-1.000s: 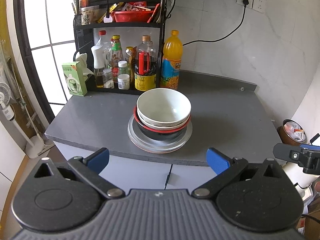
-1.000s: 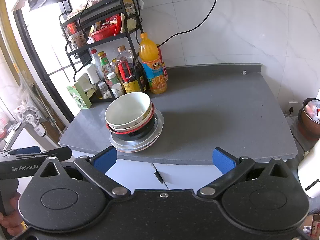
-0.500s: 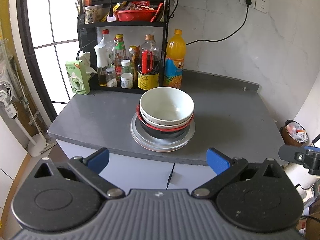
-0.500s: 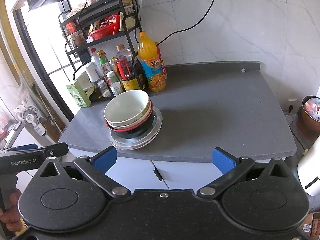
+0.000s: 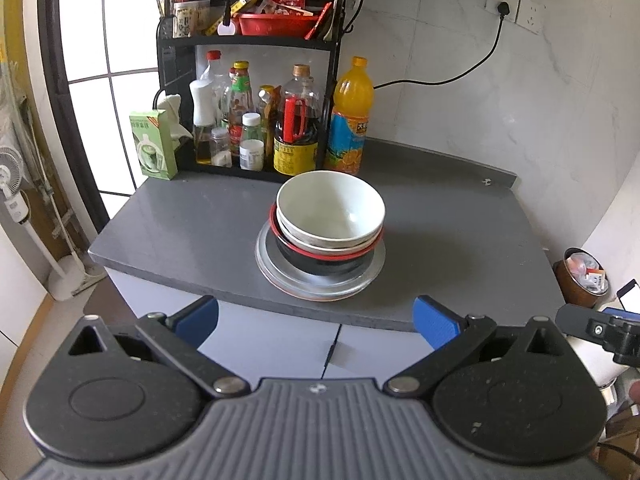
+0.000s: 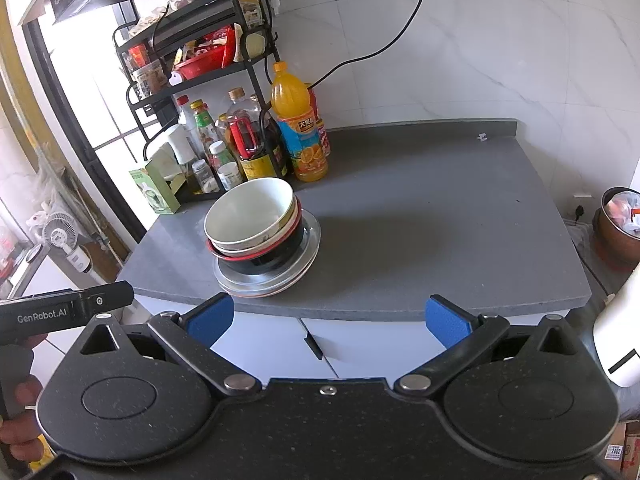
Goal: Organize plates and bowls
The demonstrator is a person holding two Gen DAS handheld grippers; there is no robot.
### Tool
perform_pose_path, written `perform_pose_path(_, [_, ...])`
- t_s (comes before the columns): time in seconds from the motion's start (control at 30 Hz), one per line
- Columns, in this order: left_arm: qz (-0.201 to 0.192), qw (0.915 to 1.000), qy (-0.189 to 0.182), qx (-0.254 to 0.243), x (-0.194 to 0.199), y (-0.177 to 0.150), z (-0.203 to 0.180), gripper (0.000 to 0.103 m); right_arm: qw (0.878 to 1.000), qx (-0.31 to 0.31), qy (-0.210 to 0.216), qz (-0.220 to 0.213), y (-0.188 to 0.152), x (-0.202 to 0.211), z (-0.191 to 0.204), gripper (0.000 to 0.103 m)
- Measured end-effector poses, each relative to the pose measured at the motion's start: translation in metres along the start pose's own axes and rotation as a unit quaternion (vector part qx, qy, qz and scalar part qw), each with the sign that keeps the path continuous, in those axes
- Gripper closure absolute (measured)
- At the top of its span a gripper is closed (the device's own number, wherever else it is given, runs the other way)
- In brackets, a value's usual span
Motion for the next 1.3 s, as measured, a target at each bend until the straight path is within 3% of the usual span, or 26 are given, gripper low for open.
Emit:
perform_pose_path(0.63, [-0.003,1.0,0.001,0.006,0.003,-0.001,0.005,0.0,1.0,0.004,-0.006,-0.001,0.001,0.001,0.008,0.0])
perform_pose_path(1.3, [0.0,0.9995,0.001,-0.032,-0.004,0.018,0.009,0.0,1.0,-0.003,-0.008,0.004,0.014,-0.009,0.02,0.0])
Point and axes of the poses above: each gripper's, at about its wrist camera, not at the fingertips, and x roughly against the way its jaws point, z to its left, y to its top, the point moved 6 cm from there along -x, roughly the way its jaws point, and after that the axes turned 7 degrees about -y, right-handed, at the moved point
